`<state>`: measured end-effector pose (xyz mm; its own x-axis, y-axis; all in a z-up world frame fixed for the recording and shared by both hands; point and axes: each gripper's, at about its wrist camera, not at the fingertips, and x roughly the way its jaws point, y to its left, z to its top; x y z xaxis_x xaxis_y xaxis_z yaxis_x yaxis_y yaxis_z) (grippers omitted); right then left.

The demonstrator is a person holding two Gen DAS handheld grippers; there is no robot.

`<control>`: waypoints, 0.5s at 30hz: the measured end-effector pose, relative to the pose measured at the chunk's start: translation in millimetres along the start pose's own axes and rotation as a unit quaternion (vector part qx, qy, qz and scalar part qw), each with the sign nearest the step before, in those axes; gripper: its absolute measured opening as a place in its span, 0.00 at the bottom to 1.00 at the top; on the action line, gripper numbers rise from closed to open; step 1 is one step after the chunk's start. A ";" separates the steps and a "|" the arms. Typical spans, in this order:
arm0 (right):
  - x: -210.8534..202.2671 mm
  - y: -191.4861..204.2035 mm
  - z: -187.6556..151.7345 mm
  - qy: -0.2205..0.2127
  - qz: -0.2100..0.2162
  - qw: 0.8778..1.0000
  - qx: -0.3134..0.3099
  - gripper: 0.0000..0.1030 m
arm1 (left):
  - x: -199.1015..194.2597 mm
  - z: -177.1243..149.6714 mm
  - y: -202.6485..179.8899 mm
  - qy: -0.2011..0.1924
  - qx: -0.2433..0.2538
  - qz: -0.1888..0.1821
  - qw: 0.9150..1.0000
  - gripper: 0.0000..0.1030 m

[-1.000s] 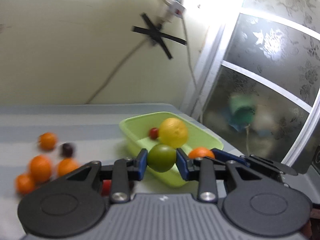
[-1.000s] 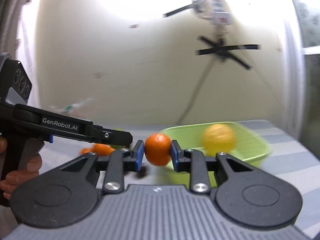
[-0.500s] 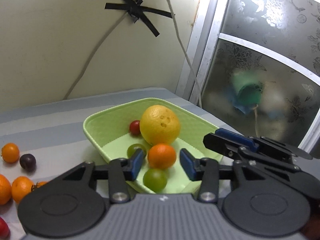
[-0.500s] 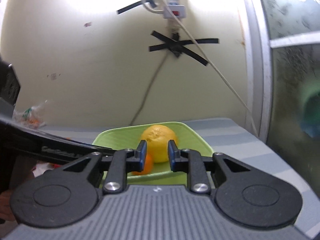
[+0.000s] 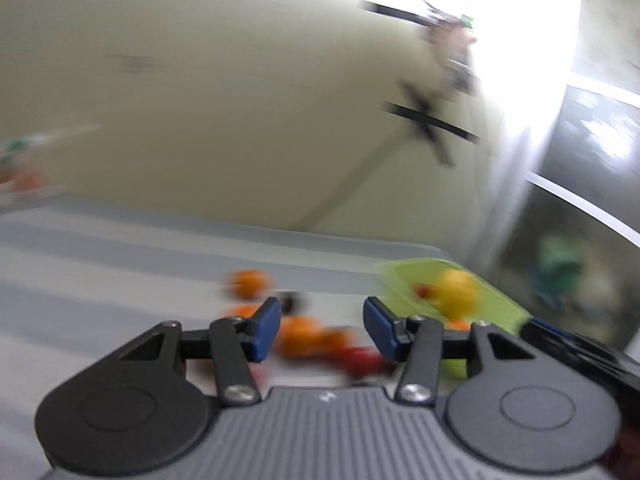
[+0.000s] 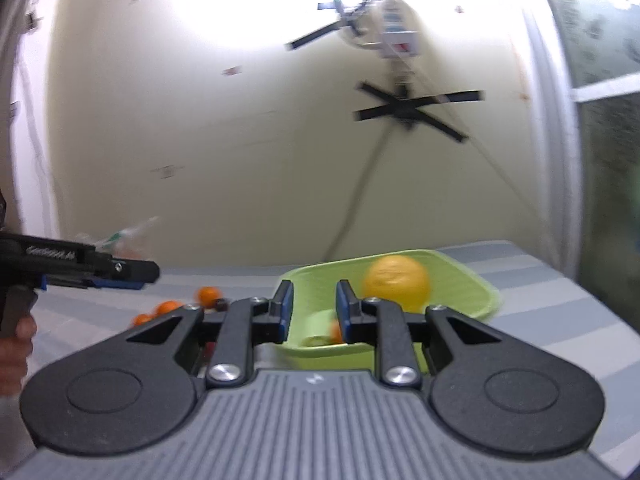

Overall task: Organize fruits
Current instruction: 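Move both tools back to the fruit pile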

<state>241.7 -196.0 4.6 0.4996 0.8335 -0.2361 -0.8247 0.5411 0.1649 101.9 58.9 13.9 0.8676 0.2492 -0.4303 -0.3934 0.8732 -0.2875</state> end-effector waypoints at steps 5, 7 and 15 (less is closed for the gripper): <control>19.4 38.3 -7.6 0.046 0.048 0.997 -0.033 0.25 | -29.7 -11.1 48.6 -0.010 -0.032 0.060 0.998 0.45; 28.4 51.7 -11.8 0.070 0.055 0.995 -0.047 0.26 | -31.6 -13.9 58.6 -0.006 -0.035 0.066 0.997 0.45; 51.5 73.7 -23.4 0.130 0.058 0.988 -0.064 0.40 | -5.3 -25.1 42.4 0.035 0.008 0.028 0.999 0.45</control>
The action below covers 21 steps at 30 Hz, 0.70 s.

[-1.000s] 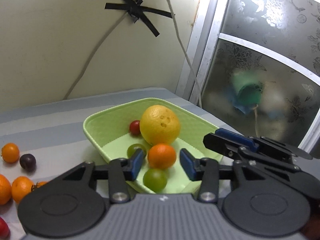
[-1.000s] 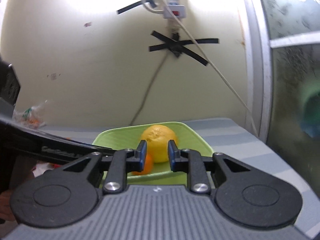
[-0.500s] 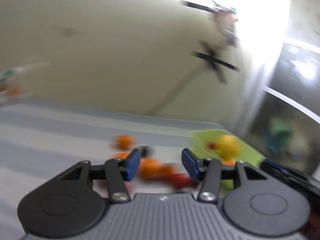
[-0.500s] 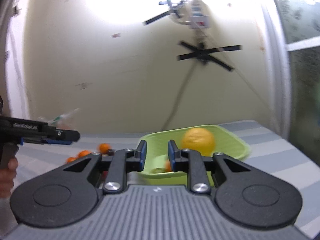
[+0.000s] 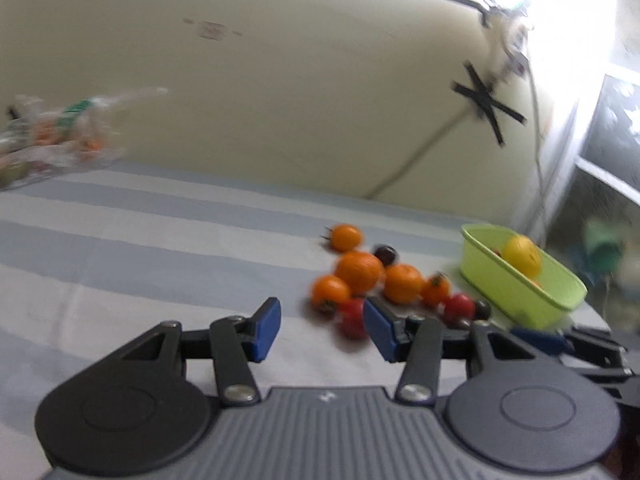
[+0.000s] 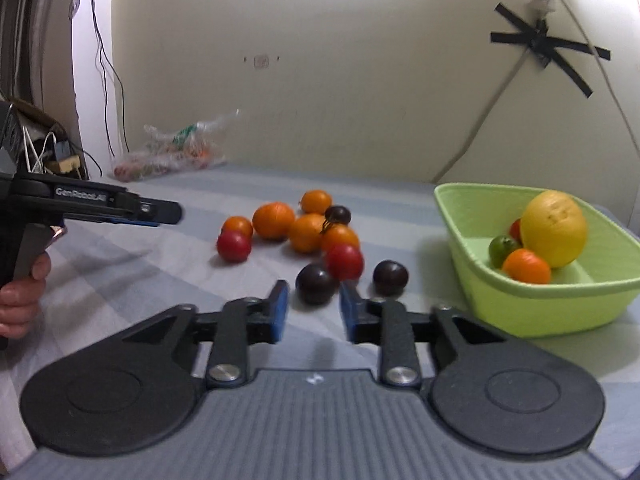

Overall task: Organize fruits
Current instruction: 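Move both tools back to the fruit pile, then grasp a red tomato with the left tool while the right tool grasps a dark purple tomato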

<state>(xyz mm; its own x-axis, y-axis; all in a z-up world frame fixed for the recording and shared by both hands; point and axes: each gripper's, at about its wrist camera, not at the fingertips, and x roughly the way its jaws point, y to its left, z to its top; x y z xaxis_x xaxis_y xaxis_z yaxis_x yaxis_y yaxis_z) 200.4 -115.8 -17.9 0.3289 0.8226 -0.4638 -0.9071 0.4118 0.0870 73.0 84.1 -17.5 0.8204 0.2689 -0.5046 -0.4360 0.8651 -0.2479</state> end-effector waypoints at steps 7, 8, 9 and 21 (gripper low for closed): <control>16.0 1.2 5.3 0.024 0.001 1.000 -0.003 0.40 | 37.2 -0.8 -27.6 0.045 0.041 -0.008 0.998 0.46; 19.0 1.2 6.2 0.028 0.003 1.000 -0.003 0.40 | 40.8 -0.1 -28.6 0.049 0.040 -0.007 0.998 0.46; 21.7 1.0 6.5 0.031 0.005 0.999 -0.003 0.40 | 44.3 0.7 -29.2 0.053 0.038 -0.004 0.998 0.46; 31.1 0.0 8.0 0.052 0.026 0.998 0.015 0.28 | 34.1 -7.8 -34.9 0.049 0.033 0.007 0.998 0.30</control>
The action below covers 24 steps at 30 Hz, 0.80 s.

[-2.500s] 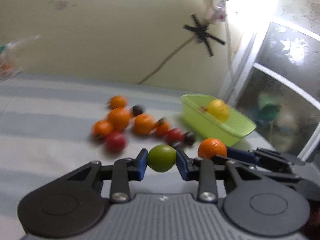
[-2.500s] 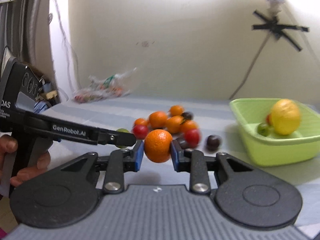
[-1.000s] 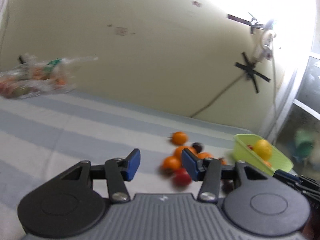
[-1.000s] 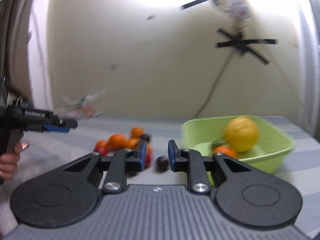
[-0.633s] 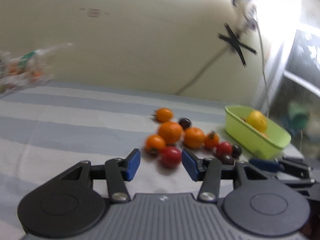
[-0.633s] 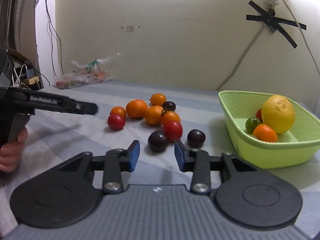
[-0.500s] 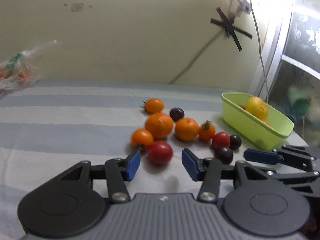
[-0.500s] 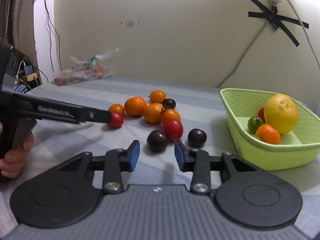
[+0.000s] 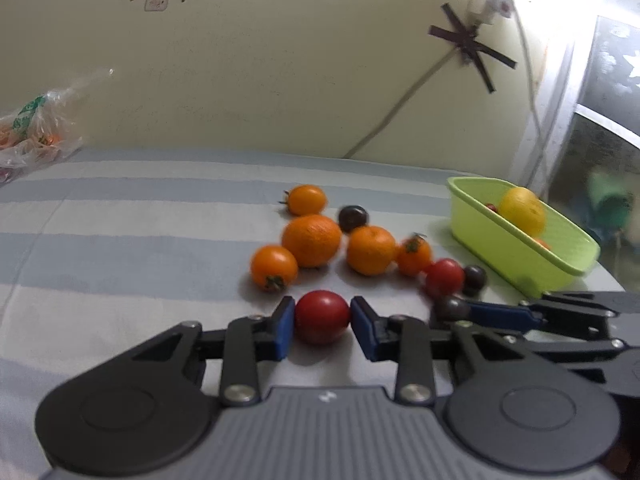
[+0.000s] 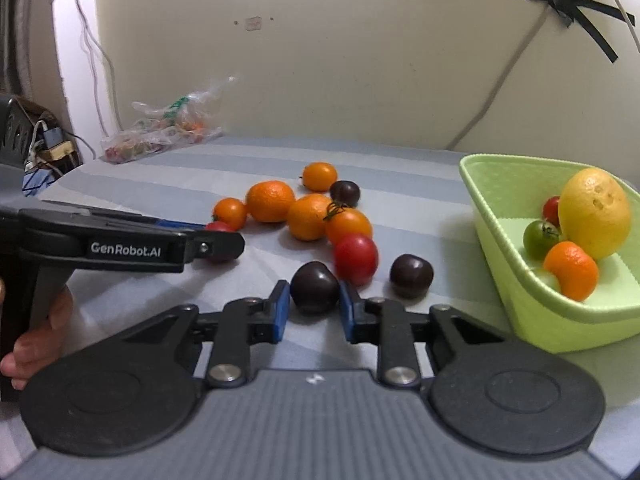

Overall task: Organize fruits
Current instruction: 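Grasp a red tomato with the left tool while the right tool grasps a dark purple tomato, then lower both held tomatoes into the basin and open both tools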

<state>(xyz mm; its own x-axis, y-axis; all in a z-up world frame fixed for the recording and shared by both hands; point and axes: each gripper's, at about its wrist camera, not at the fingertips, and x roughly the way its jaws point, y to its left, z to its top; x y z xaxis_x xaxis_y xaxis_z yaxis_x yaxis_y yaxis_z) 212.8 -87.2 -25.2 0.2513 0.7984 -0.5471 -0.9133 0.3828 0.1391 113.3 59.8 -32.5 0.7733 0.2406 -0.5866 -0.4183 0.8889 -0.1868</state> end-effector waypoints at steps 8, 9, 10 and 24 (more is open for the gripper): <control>-44.0 8.8 -23.3 -0.047 0.002 0.999 -0.017 0.28 | -29.5 -15.1 -21.7 -0.007 0.001 -0.058 0.998 0.30; -48.9 7.0 -25.4 -0.055 -0.003 0.998 -0.015 0.28 | -30.4 -13.1 -26.6 -0.011 0.006 -0.061 0.998 0.30; -54.1 4.4 -26.9 -0.063 -0.008 0.998 -0.013 0.28 | -30.9 -9.3 -32.5 -0.015 0.010 -0.069 0.997 0.30; -97.5 -92.1 -20.9 -0.174 -0.154 0.972 0.048 0.29 | 31.1 53.0 -146.2 -0.027 0.077 -0.161 0.984 0.30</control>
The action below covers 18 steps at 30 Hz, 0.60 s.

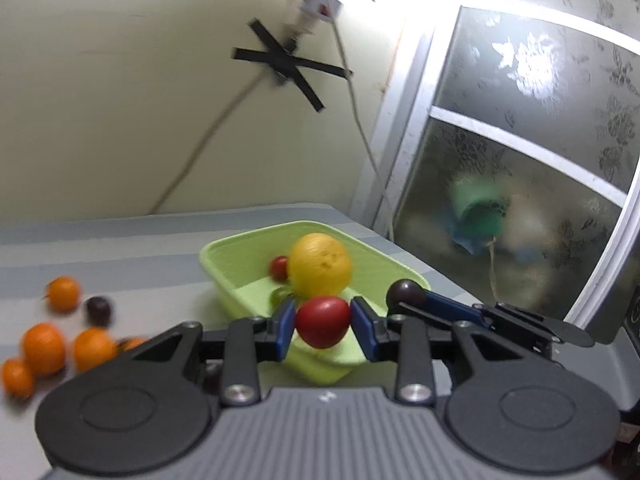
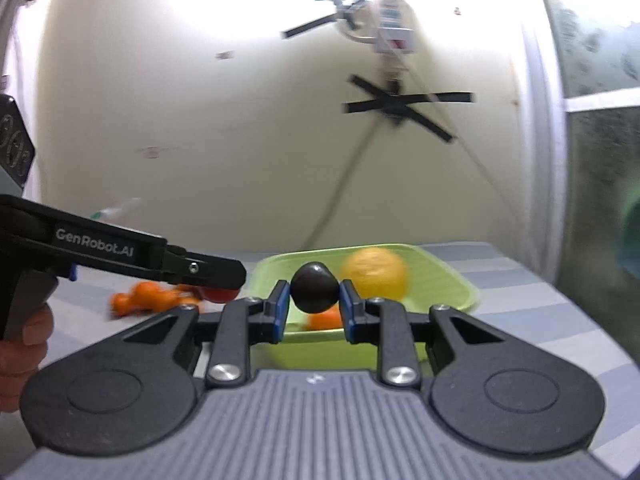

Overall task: Organize fruits
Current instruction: 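Lower both held tomatoes into the basin and open both tools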

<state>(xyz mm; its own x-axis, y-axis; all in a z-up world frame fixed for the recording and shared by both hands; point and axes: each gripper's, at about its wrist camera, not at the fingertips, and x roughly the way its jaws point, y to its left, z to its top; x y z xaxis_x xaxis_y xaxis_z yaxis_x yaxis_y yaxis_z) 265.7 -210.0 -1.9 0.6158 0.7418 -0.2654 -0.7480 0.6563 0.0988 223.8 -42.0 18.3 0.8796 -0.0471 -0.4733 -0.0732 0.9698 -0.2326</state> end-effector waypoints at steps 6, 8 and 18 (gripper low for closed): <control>19.2 -28.1 -1.0 0.012 -0.032 0.999 0.013 0.29 | 35.7 2.3 -6.6 0.013 0.021 0.033 0.999 0.30; 23.6 -29.4 -2.0 0.019 -0.031 0.999 0.022 0.31 | 44.0 1.6 -4.8 0.019 0.023 0.045 0.999 0.30; 17.5 -36.1 -4.0 0.007 -0.029 0.998 0.053 0.42 | 44.3 0.5 -3.3 0.011 0.024 0.062 0.998 0.42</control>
<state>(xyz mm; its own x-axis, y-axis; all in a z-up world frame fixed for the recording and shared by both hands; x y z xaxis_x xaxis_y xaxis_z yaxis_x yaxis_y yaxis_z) 302.5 -221.2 -13.9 0.6540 0.7002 -0.2864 -0.6799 0.7100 0.1833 263.2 -47.3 -1.4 0.8546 0.0695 -0.5147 -0.1579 0.9789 -0.1300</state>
